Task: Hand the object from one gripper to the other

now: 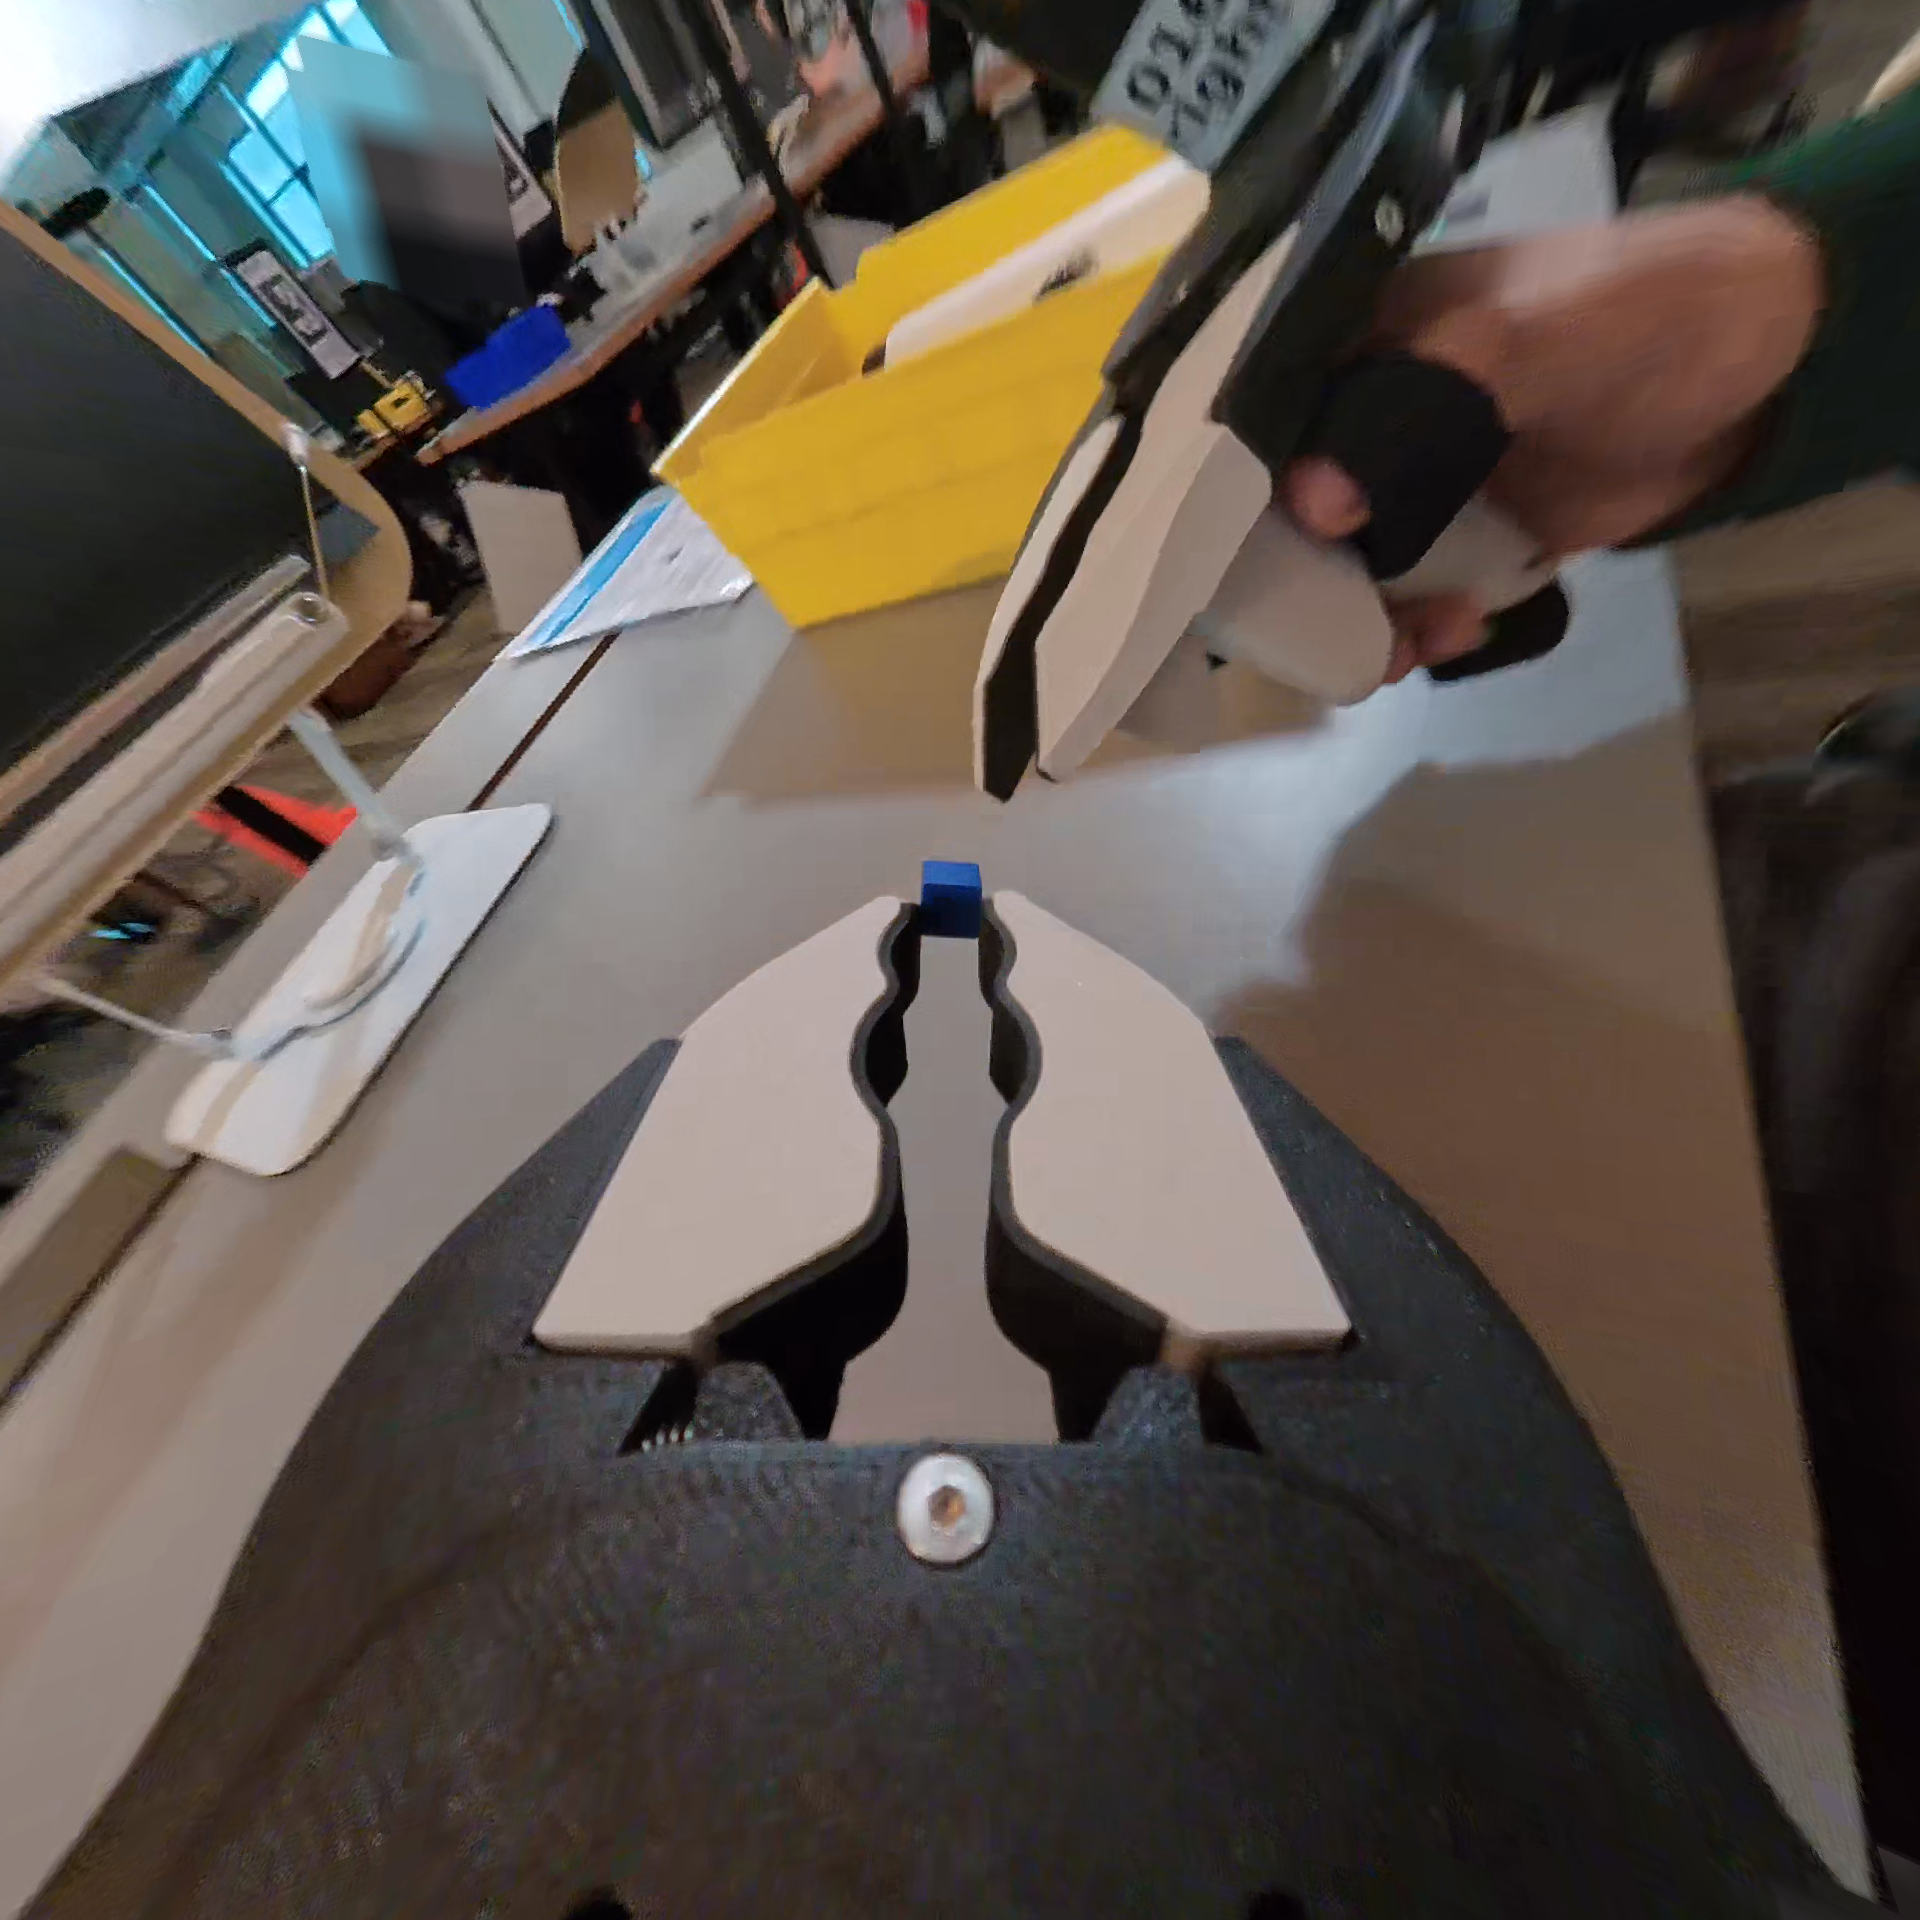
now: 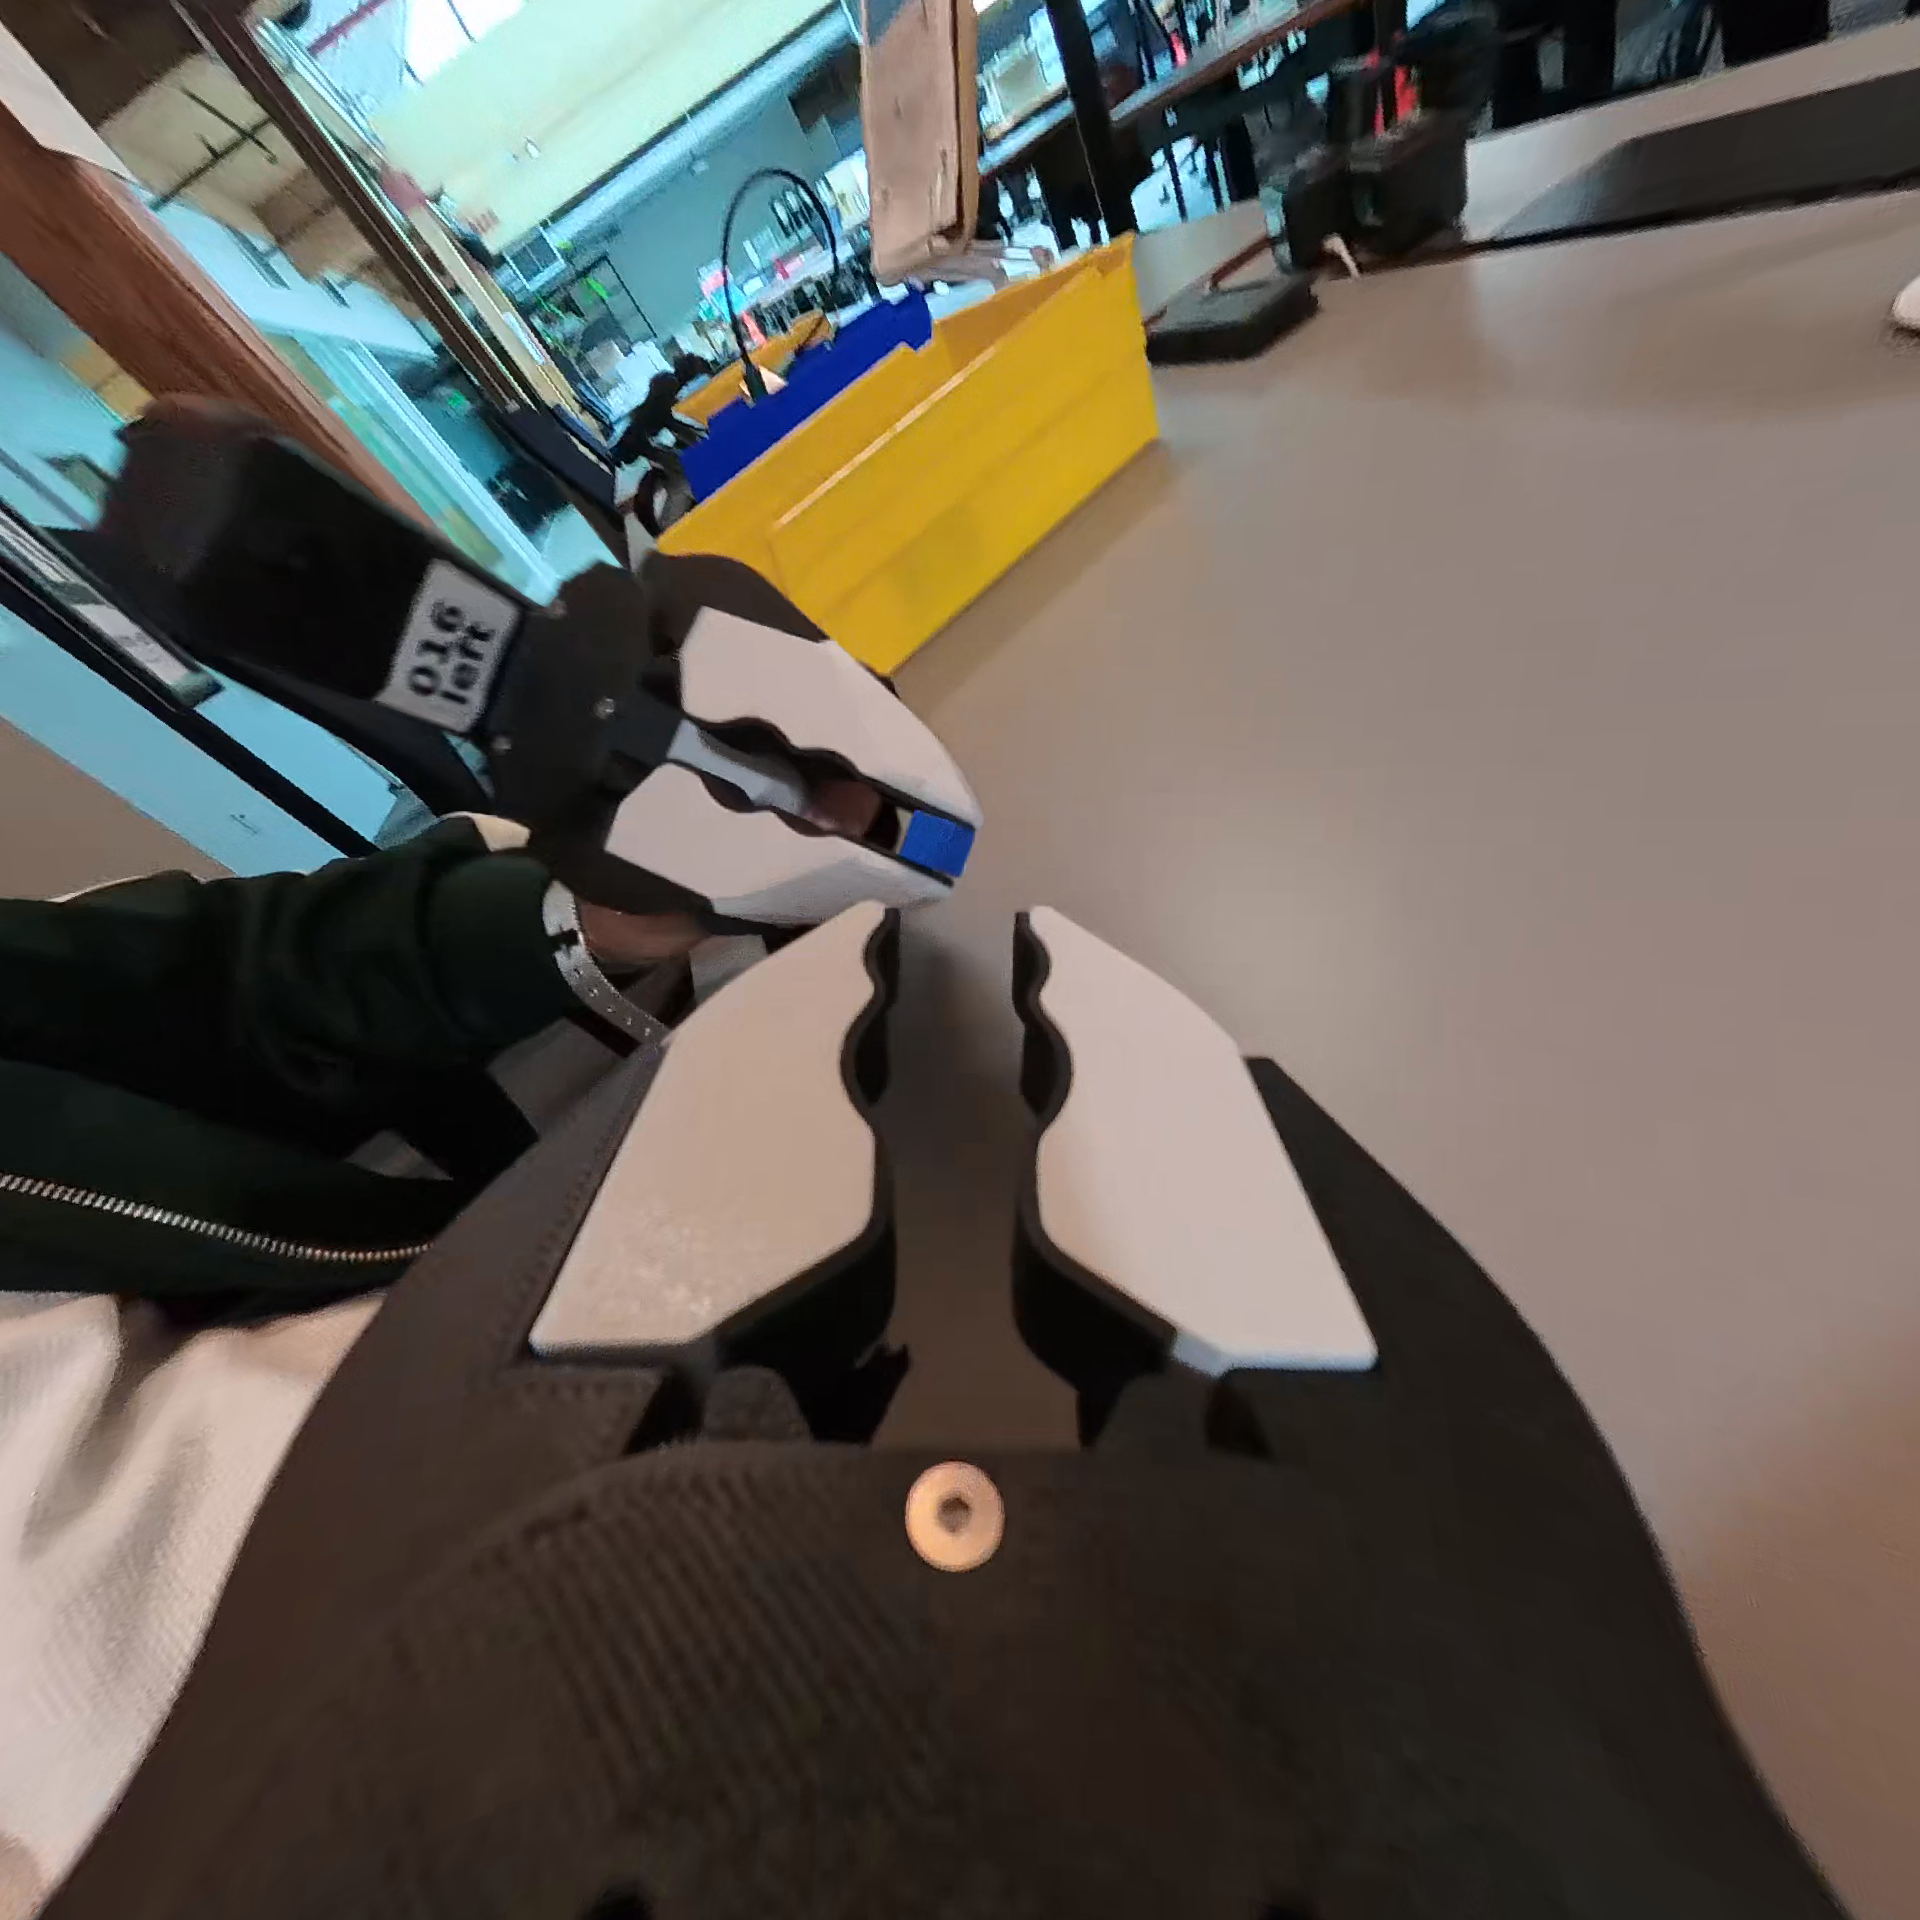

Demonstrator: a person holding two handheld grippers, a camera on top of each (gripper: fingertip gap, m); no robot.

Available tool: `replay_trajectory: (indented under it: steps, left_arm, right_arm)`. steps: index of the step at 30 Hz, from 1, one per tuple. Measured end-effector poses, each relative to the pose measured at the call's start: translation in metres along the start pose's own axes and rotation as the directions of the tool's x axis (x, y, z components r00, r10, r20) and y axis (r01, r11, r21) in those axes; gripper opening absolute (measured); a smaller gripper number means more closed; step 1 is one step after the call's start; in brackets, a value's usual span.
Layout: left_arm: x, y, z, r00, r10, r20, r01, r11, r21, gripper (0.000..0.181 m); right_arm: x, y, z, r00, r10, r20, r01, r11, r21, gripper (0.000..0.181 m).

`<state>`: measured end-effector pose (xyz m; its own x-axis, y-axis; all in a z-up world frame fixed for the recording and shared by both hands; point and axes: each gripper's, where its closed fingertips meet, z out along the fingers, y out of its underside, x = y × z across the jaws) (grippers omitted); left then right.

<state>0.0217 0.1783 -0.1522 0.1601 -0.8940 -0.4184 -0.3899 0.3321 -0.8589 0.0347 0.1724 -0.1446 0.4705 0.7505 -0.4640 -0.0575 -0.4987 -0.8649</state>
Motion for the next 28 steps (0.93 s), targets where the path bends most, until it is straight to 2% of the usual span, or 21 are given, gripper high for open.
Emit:
replay_trajectory:
  steps: [1,4,7,12,28]
  left_arm:
    - [0.001,0.002,0.001,0.998,0.054,0.015,-0.053,0.998,-0.038,0.011]
    - [0.01,0.006,0.006,0.985,0.172,0.019,-0.169,0.979,-0.112,0.011]
    - [0.022,0.006,0.011,0.978,0.209,-0.009,-0.209,0.968,-0.138,0.011]
    - [0.026,0.006,0.013,0.978,0.208,-0.016,-0.208,0.968,-0.144,0.011]
    - [0.022,0.002,0.01,0.982,0.186,-0.005,-0.186,0.976,-0.112,0.011]
  right_arm:
    - [0.001,0.004,0.002,1.0,0.012,-0.005,-0.012,1.0,-0.017,0.021]
    - [0.002,0.011,0.007,0.999,0.036,-0.015,-0.037,0.998,-0.055,0.022]
    - [0.0,0.013,0.009,0.999,0.028,-0.016,-0.029,0.997,-0.068,0.021]
    - [0.001,0.019,0.01,0.999,0.035,-0.022,-0.037,0.994,-0.101,0.017]
    - [0.006,0.014,0.006,0.995,0.104,0.005,-0.103,0.993,-0.065,0.017]
